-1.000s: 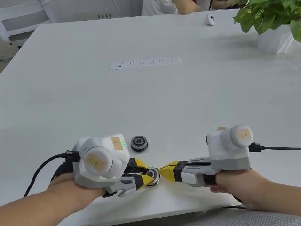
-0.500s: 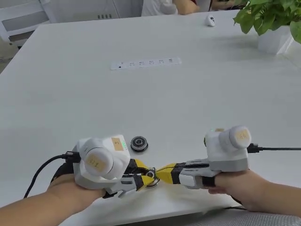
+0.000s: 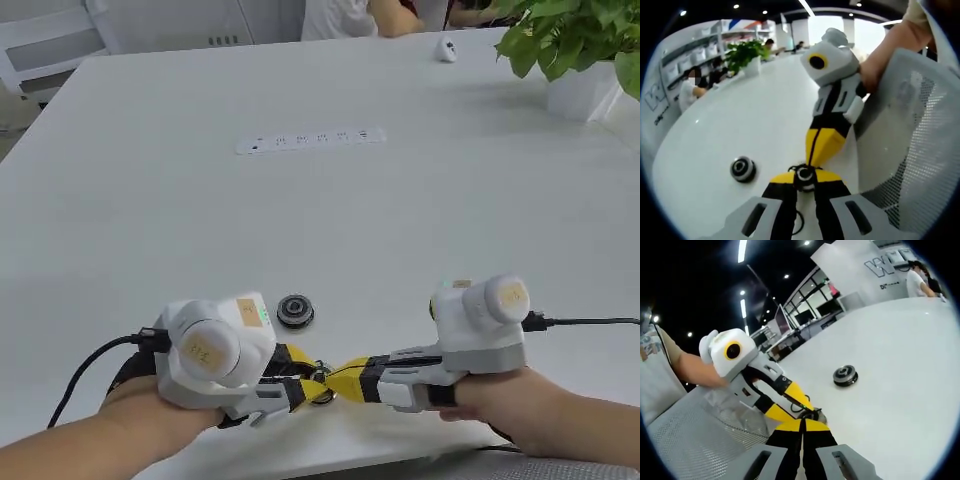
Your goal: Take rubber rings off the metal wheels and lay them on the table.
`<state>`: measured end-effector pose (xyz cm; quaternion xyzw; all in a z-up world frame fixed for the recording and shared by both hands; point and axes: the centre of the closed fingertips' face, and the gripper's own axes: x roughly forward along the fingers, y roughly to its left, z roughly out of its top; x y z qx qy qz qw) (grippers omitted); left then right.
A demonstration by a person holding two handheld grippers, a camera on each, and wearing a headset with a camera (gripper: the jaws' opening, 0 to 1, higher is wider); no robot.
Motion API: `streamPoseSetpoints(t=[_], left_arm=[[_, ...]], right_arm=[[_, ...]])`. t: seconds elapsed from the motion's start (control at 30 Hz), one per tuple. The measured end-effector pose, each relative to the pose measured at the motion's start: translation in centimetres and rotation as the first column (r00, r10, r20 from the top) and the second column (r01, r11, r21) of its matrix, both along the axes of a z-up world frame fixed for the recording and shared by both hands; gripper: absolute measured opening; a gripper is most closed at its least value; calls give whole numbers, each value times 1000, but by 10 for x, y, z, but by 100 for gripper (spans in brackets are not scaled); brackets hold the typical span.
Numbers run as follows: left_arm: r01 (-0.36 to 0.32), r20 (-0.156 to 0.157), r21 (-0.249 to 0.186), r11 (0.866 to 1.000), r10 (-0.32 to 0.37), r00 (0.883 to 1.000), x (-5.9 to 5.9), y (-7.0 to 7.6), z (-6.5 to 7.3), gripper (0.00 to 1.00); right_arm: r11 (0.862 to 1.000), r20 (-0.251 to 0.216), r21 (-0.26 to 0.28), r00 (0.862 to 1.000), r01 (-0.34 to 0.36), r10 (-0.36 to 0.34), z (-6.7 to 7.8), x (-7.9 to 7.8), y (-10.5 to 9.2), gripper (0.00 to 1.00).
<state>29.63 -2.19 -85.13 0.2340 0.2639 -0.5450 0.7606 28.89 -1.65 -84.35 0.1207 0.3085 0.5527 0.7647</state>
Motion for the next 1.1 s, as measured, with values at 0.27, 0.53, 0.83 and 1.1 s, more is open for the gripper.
streamPoseSetpoints(t=[0.27, 0.53, 0.83, 1.1], left_arm=[[2, -6, 0, 1000, -2, 1000, 0, 0, 0, 13], [0, -39, -5, 1000, 0, 999, -1, 0, 0, 15], [-5, -55, -13, 1000, 4, 998, -4, 1, 6, 23], [1, -45, -28, 1000, -2, 999, -8, 7, 19, 27]], right_arm=[[1000, 1, -14, 1000, 22, -22, -3, 4, -4, 0], [999, 2, -9, 999, 49, -49, -2, 9, -7, 0], [999, 7, -10, 999, 53, -53, -1, 10, -8, 0], [999, 10, -7, 999, 47, -47, 2, 8, -9, 0]])
